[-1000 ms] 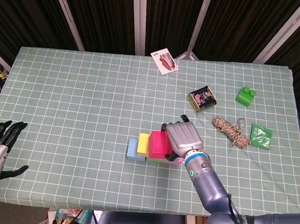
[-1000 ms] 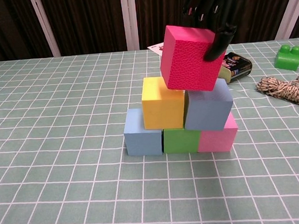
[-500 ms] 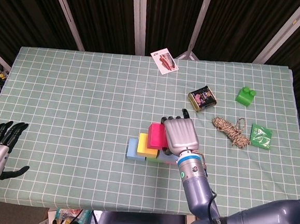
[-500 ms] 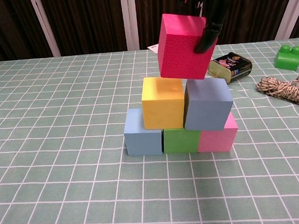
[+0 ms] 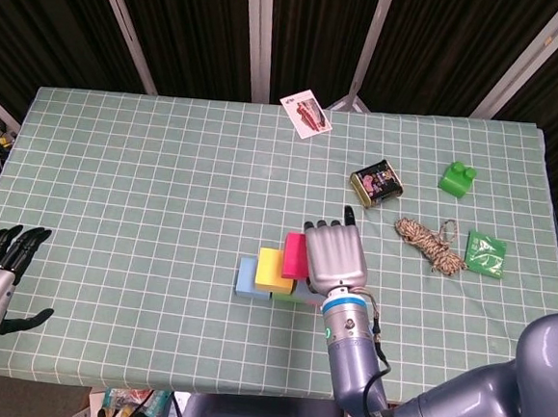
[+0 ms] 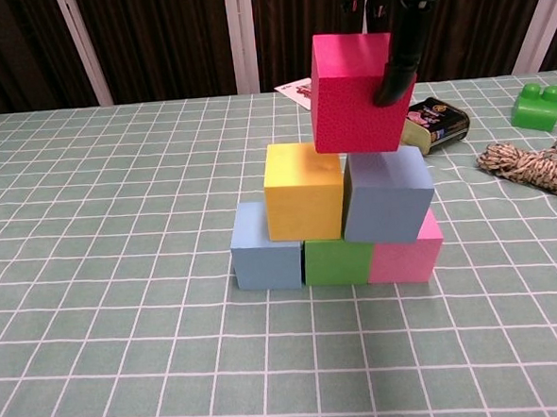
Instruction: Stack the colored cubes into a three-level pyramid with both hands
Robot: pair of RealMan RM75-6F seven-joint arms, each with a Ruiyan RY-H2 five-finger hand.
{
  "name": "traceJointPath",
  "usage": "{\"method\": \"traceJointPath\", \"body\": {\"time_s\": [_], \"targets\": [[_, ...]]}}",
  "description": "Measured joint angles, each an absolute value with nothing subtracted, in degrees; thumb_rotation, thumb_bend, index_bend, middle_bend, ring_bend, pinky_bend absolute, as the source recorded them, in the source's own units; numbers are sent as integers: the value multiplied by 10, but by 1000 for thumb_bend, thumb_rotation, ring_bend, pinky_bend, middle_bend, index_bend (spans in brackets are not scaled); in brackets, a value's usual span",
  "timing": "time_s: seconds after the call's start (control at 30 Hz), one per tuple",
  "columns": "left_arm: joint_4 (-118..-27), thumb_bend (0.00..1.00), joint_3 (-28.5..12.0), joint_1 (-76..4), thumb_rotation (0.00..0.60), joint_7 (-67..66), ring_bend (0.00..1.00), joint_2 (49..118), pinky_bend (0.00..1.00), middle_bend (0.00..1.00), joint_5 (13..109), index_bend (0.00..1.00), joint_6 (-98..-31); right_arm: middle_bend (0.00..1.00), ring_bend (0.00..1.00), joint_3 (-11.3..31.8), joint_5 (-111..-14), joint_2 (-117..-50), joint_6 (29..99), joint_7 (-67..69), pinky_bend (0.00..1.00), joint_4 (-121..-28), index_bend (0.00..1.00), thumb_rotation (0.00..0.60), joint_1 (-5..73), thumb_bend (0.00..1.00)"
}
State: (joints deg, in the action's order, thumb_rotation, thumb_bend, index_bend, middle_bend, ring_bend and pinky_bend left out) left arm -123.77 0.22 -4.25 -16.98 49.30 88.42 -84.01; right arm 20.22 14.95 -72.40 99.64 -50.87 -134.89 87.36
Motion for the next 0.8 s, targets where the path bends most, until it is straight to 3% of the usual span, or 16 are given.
{"method": "traceJointPath", "body": {"time_s": [0.8], "targets": [[-1238, 65, 2, -41, 600, -167, 0, 491, 0, 59, 883, 0, -841, 579, 345, 247, 160, -763, 1025, -560, 95, -1341, 454, 600, 851, 327]]}}
